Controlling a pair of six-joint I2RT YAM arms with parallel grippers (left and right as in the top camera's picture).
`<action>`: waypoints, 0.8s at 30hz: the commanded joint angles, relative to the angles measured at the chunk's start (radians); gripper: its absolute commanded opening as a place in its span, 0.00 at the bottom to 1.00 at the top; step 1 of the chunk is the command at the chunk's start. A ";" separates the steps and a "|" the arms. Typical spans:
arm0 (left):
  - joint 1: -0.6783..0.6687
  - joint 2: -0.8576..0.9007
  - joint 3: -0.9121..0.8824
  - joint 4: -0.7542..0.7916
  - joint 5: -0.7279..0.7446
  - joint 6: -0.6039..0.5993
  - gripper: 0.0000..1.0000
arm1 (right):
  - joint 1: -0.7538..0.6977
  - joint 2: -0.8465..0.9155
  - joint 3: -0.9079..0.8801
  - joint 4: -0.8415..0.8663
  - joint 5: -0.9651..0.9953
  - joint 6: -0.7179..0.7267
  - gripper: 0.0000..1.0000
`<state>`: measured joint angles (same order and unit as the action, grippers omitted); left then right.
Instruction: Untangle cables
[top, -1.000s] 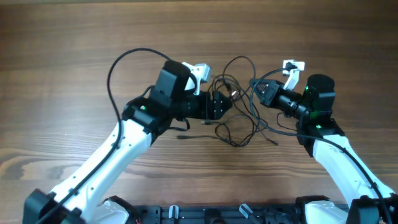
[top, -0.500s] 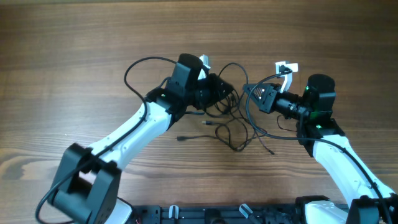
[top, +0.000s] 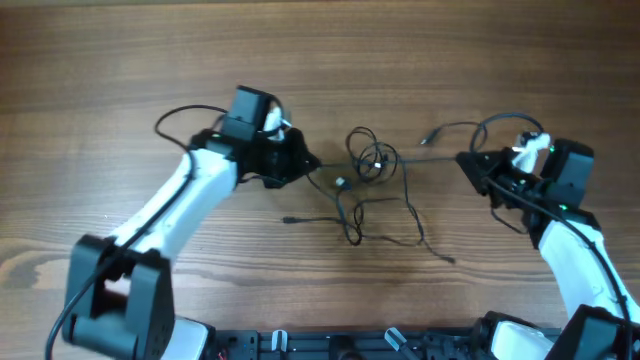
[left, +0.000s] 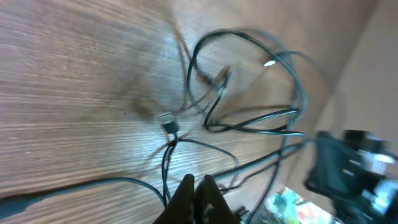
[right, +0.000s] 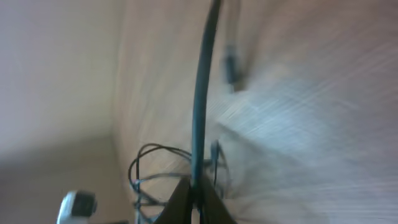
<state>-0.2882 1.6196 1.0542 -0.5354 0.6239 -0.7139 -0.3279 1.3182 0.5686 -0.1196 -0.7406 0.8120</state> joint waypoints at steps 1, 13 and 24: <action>0.164 -0.114 -0.003 -0.023 -0.009 0.171 0.04 | -0.106 0.000 0.011 -0.041 0.322 0.070 0.04; 0.236 -0.354 -0.003 -0.016 -0.004 0.236 0.26 | 0.052 0.000 0.011 0.014 0.077 -0.093 0.93; 0.097 -0.248 -0.003 -0.011 -0.076 0.236 0.94 | 0.482 0.000 0.011 0.218 0.112 -0.321 0.81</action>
<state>-0.1665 1.3388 1.0519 -0.5499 0.5766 -0.4904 0.1020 1.3182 0.5690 0.0364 -0.6376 0.5667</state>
